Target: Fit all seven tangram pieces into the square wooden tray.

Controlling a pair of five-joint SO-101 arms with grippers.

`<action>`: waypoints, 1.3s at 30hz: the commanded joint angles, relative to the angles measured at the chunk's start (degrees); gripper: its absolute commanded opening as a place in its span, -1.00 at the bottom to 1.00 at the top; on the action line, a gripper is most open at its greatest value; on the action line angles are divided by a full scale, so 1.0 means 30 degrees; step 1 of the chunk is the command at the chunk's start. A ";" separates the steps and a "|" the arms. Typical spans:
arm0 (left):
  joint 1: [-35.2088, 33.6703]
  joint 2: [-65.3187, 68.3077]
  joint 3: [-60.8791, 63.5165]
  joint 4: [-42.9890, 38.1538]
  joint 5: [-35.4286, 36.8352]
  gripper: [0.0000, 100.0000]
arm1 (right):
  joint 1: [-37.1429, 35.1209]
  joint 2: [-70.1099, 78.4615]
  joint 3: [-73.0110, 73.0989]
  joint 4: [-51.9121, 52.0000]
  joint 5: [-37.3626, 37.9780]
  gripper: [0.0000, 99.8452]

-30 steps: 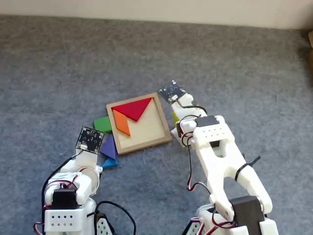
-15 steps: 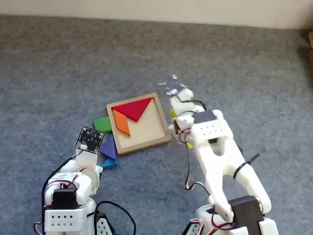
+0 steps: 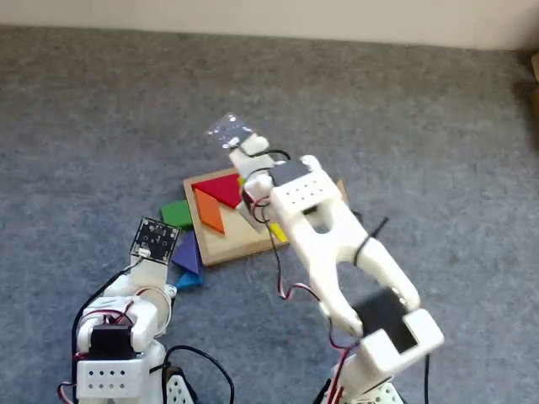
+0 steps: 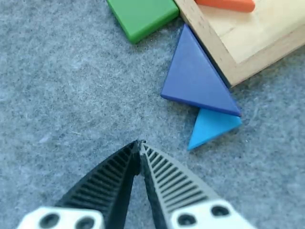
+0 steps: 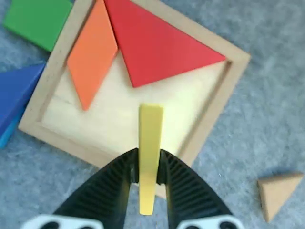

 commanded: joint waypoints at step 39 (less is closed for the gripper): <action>0.0366 -0.0513 0.0366 0.0029 -0.0117 -0.99 | 0.2300 0.2447 -0.5963 0.2799 -0.3575 -0.53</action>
